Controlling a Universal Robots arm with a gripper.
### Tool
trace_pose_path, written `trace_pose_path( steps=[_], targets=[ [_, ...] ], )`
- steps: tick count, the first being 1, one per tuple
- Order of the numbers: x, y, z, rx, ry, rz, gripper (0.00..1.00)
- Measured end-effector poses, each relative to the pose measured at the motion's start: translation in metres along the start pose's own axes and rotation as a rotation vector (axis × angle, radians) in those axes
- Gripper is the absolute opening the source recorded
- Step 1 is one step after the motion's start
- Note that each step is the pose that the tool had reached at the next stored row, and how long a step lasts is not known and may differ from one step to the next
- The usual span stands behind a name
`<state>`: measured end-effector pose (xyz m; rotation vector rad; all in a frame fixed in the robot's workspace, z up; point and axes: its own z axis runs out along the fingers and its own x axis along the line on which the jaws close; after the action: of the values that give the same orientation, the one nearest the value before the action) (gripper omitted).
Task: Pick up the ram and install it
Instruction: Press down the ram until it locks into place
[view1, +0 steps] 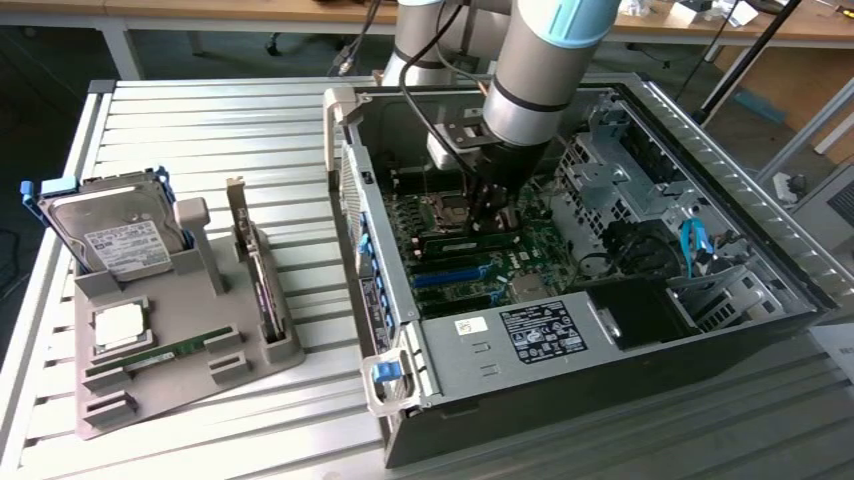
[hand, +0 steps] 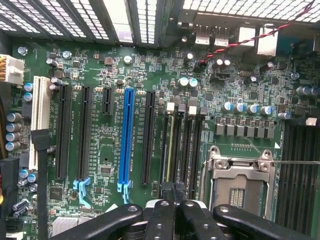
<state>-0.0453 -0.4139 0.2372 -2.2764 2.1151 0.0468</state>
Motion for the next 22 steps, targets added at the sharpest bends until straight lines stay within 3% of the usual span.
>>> trace_pose_path(
  steps=[14, 15, 17, 22],
  targets=[
    [0.001, 0.0003, 0.0097, -0.0004, 0.0007, 0.000, 0.11],
    [0.000, -0.0001, 0.0050, 0.0018, -0.0024, 0.000, 0.11],
    [0.000, 0.0002, -0.0081, 0.0001, -0.0001, 0.000, 0.11],
    [-0.001, 0.0001, -0.0255, -0.0001, 0.0009, 0.000, 0.11]
  ],
)
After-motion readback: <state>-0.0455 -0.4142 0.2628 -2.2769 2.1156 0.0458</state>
